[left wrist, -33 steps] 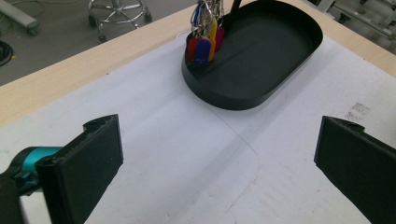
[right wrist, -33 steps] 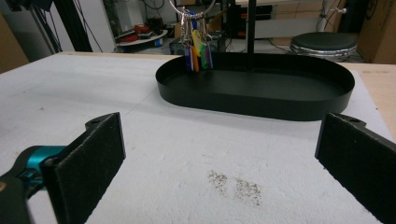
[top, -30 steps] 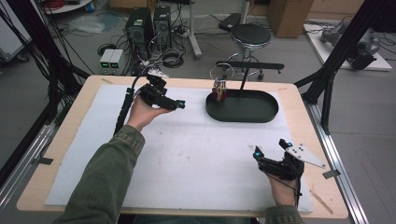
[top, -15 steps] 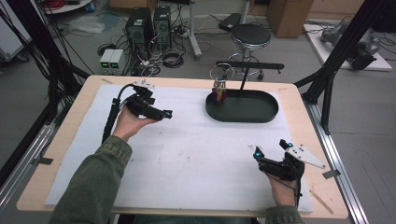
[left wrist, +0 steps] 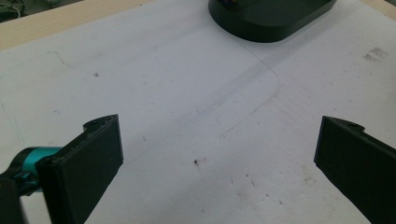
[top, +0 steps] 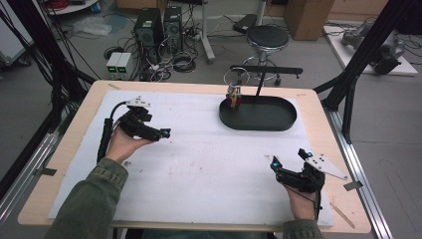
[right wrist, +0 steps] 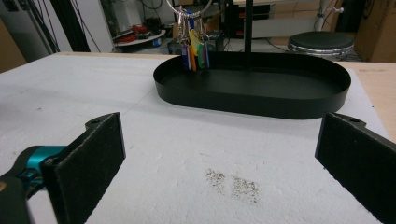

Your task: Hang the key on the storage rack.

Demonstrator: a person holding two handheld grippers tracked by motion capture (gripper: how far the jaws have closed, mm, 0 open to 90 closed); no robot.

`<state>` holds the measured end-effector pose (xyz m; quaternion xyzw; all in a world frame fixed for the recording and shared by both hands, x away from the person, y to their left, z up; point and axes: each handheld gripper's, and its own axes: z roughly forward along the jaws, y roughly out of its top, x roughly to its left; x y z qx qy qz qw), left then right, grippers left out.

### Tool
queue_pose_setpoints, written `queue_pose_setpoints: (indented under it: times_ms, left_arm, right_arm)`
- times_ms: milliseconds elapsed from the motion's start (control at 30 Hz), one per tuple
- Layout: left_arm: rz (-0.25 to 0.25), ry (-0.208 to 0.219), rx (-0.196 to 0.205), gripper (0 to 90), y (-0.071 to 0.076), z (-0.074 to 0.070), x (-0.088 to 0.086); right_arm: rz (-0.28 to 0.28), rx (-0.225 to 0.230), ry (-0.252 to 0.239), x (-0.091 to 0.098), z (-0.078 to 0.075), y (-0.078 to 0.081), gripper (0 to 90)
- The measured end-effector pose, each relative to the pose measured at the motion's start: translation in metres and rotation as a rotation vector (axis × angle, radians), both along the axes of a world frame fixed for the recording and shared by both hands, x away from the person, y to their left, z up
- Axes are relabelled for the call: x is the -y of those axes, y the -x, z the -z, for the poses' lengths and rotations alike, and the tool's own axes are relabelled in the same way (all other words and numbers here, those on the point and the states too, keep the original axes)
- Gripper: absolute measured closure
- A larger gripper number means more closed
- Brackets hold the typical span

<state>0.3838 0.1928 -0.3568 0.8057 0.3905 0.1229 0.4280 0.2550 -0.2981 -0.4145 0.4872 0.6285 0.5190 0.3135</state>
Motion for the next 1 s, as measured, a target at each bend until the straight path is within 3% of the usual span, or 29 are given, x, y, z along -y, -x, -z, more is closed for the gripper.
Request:
queue_pose_setpoints:
  times_ms: [267, 400, 600, 1000]
  left_arm:
    - [-0.039, 0.005, -0.003, 1.7, 0.021, 0.015, -0.025]
    - [-0.053, 0.03, 0.021, 1.7, 0.031, 0.02, -0.036]
    - [-0.077, 0.025, 0.028, 1.7, 0.041, 0.025, -0.046]
    - [-0.189, 0.063, 0.075, 1.7, 0.062, 0.042, -0.08]
  right_arm:
    - [0.001, 0.005, -0.002, -0.001, 0.0, 0.0, 0.5]
    - [-0.003, 0.003, 0.012, -0.002, 0.0, -0.001, 0.5]
    - [-0.004, -0.003, 0.005, -0.002, 0.0, 0.0, 0.5]
    - [-0.004, 0.002, 0.005, -0.002, 0.0, 0.0, 0.5]
